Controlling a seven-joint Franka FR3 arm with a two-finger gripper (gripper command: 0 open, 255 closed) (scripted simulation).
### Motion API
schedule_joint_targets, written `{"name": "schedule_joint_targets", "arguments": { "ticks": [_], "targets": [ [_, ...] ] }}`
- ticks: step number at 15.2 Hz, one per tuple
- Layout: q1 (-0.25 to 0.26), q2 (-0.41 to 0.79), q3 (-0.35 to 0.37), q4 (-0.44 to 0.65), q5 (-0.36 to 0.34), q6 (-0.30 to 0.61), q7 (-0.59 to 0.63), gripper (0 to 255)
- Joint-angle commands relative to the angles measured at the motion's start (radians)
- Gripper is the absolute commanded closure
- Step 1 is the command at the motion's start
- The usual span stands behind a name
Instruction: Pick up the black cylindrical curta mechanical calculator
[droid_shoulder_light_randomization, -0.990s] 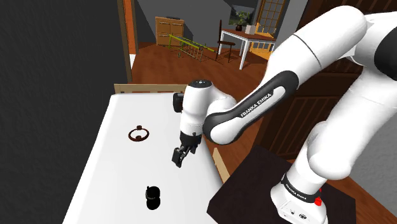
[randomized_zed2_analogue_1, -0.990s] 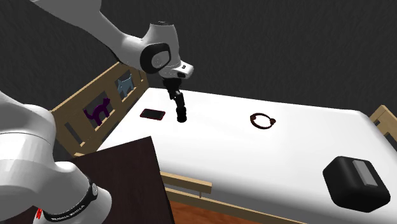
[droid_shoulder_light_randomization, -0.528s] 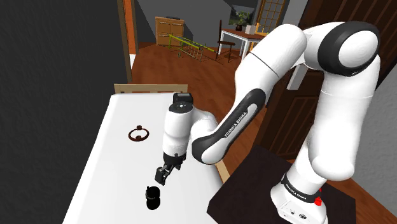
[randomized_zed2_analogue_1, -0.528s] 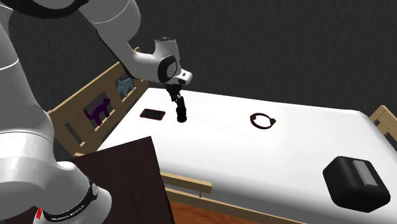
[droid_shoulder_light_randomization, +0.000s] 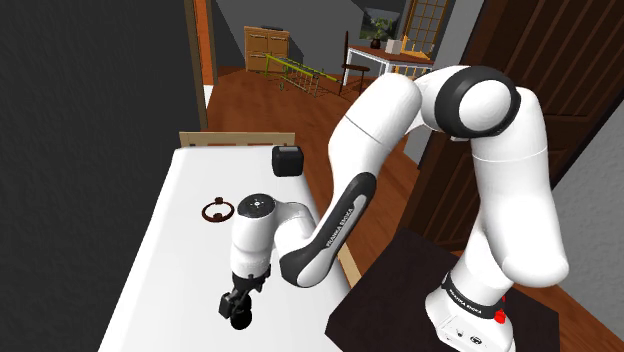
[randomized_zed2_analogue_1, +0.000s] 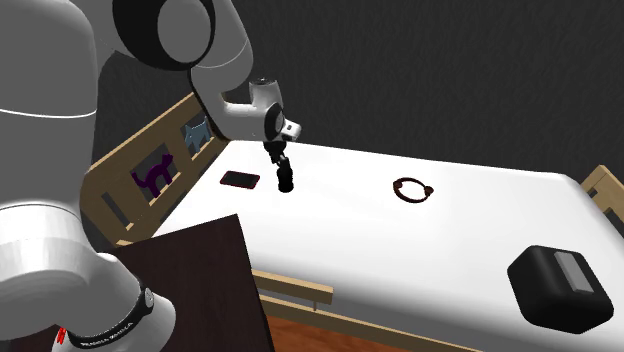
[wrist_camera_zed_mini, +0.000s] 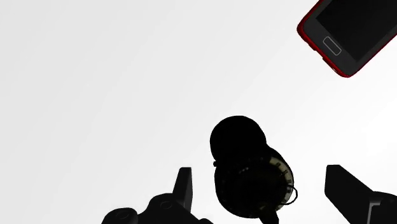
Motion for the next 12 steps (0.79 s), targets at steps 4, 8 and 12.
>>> {"name": "schedule_joint_targets", "arguments": {
  "ticks": [4,8,12],
  "targets": [
    [0.040,0.066,-0.043,0.027,-0.040,0.041,0.035,0],
    [0.057,0.098,-0.065,0.039,-0.058,0.063,0.049,0],
    [0.058,0.097,-0.066,0.036,-0.059,0.065,0.051,255]
  ]
}}
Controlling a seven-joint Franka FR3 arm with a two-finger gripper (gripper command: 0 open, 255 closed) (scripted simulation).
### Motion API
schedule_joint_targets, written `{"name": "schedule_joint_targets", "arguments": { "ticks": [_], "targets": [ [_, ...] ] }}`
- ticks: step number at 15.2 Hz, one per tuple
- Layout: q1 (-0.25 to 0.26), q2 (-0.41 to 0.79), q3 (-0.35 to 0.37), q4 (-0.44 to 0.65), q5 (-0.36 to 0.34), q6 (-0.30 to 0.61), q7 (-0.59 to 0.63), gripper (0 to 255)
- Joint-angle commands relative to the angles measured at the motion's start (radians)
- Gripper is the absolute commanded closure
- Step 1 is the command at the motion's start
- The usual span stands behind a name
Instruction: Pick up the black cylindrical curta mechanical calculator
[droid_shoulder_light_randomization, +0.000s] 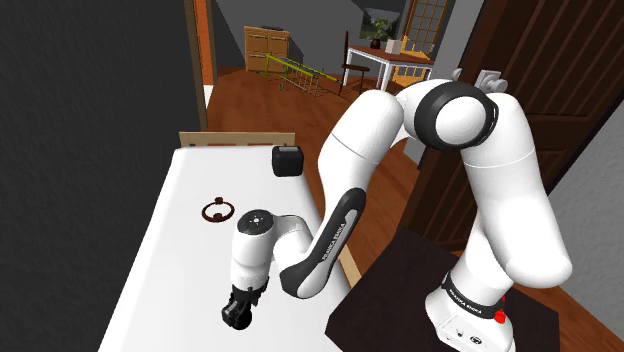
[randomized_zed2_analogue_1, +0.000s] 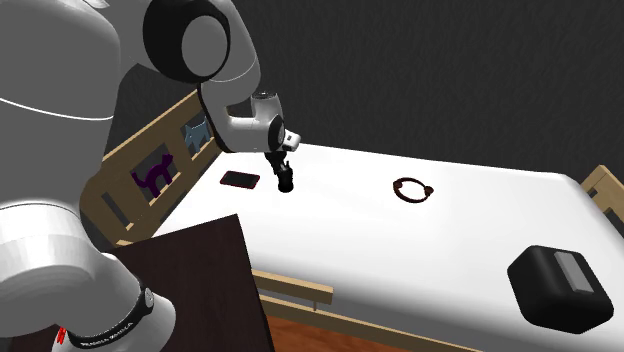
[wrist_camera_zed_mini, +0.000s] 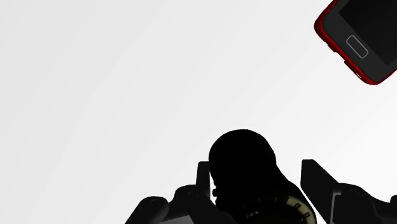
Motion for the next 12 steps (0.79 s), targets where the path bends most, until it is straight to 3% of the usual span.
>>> {"name": "schedule_joint_targets", "arguments": {
  "ticks": [1,6,12],
  "targets": [
    [0.000,0.001,0.000,0.000,0.000,0.001,0.000,255],
    [-0.001,0.003,0.000,0.003,0.001,-0.001,-0.002,255],
    [-0.042,-0.072,0.051,-0.023,0.044,-0.053,-0.036,255]
  ]
}}
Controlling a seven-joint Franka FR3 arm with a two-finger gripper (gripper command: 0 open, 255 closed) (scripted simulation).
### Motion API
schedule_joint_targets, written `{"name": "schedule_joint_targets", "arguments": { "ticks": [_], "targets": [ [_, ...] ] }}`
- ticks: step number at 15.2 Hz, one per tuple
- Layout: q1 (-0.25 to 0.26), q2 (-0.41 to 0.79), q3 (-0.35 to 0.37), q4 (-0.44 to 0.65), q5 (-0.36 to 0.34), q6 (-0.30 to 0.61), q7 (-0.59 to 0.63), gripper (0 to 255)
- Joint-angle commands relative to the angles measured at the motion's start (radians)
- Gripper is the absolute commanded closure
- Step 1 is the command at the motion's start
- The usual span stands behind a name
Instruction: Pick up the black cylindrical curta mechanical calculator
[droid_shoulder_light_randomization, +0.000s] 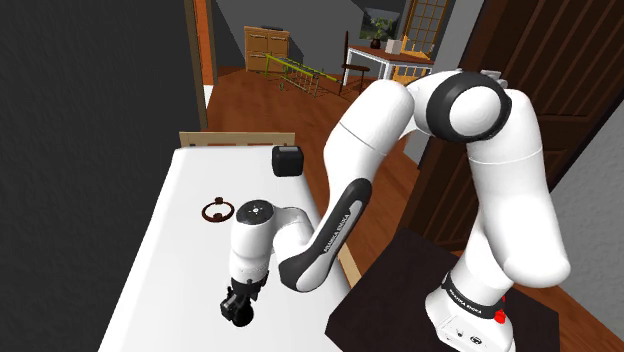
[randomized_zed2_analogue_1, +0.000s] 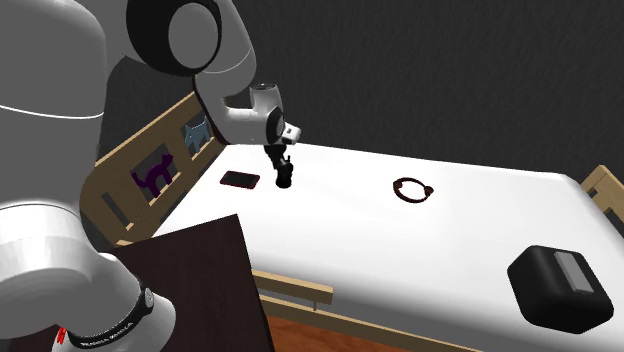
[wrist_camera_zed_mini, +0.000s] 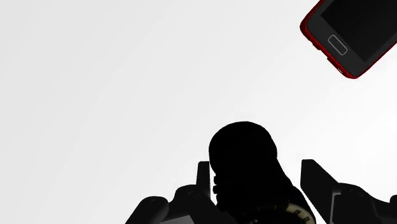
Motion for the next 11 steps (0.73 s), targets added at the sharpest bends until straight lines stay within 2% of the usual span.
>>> {"name": "schedule_joint_targets", "arguments": {
  "ticks": [1,11],
  "targets": [
    [-0.014,-0.027,0.018,-0.010,0.016,-0.018,-0.012,255],
    [-0.067,-0.124,0.086,-0.031,0.089,-0.093,-0.066,255]
  ]
}}
